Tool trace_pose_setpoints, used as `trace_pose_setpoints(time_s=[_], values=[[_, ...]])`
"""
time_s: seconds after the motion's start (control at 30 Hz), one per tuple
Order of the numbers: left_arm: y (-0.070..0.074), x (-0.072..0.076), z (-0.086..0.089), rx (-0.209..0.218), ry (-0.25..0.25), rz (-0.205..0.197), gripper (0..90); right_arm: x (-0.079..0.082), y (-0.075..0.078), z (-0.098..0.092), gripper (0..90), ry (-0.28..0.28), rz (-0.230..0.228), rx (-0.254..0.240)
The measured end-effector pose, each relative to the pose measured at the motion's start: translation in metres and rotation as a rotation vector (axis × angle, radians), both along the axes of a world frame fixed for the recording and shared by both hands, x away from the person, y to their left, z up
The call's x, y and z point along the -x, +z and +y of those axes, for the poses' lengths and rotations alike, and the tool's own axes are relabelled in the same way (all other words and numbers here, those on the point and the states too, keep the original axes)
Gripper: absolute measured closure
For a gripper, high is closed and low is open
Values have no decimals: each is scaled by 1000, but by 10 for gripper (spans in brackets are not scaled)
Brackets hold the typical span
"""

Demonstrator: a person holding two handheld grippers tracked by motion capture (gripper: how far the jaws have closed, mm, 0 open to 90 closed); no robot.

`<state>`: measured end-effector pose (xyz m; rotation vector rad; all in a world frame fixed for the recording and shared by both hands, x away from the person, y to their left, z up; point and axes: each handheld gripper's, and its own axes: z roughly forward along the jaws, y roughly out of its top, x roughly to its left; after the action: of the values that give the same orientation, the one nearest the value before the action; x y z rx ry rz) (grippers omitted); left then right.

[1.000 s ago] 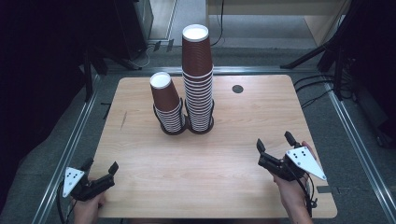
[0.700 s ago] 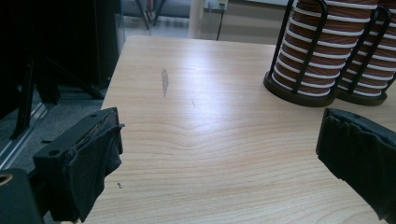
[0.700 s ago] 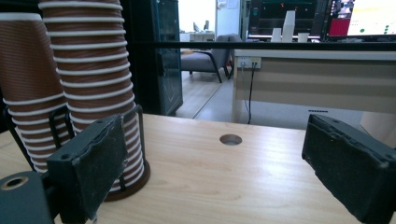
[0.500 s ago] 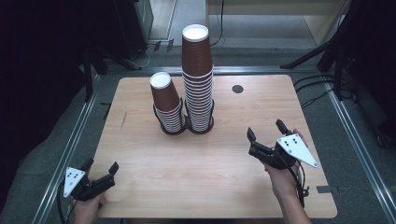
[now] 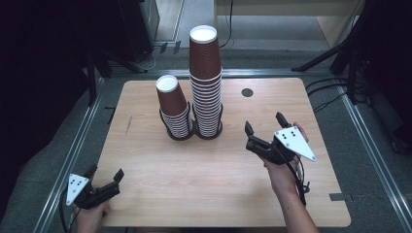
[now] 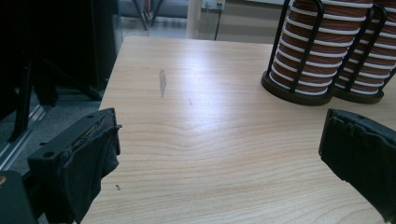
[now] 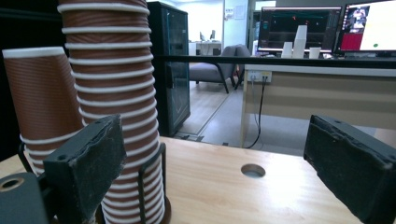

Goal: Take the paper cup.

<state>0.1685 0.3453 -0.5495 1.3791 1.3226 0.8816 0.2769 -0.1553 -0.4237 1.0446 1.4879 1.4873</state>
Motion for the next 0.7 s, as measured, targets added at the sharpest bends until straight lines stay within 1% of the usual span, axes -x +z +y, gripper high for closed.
trace_pose_setpoints(time_s=[0.17, 0.23, 0.3, 0.33, 0.37, 0.43, 0.47, 0.53, 0.7], values=[[0, 0, 0, -1, -1, 0, 0, -7, 11, 14, 56, 4, -21, -11], [0, 0, 0, -1, -2, -1, 0, -9, 12, 16, 56, 4, -30, -10], [0, 0, 0, -1, -4, -1, 0, -13, 19, 24, 54, 6, -40, -9], [0, 0, 0, -1, -4, -1, 0, -13, 19, 24, 54, 6, -40, -9], [0, 0, 0, -2, -6, -1, 0, -17, 24, 30, 47, 14, -43, -13], [0, 0, 0, -2, -6, -1, 0, -18, 26, 33, 47, 17, -47, -13], [0, 0, 0, -2, -8, -1, 0, -20, 31, 39, 42, 24, -52, -13], [0, 0, 0, -2, -9, -1, 0, -23, 35, 45, 40, 28, -59, -10], [0, 1, 0, 1, -9, -1, 0, -27, 40, 56, 38, 33, -65, -8]])
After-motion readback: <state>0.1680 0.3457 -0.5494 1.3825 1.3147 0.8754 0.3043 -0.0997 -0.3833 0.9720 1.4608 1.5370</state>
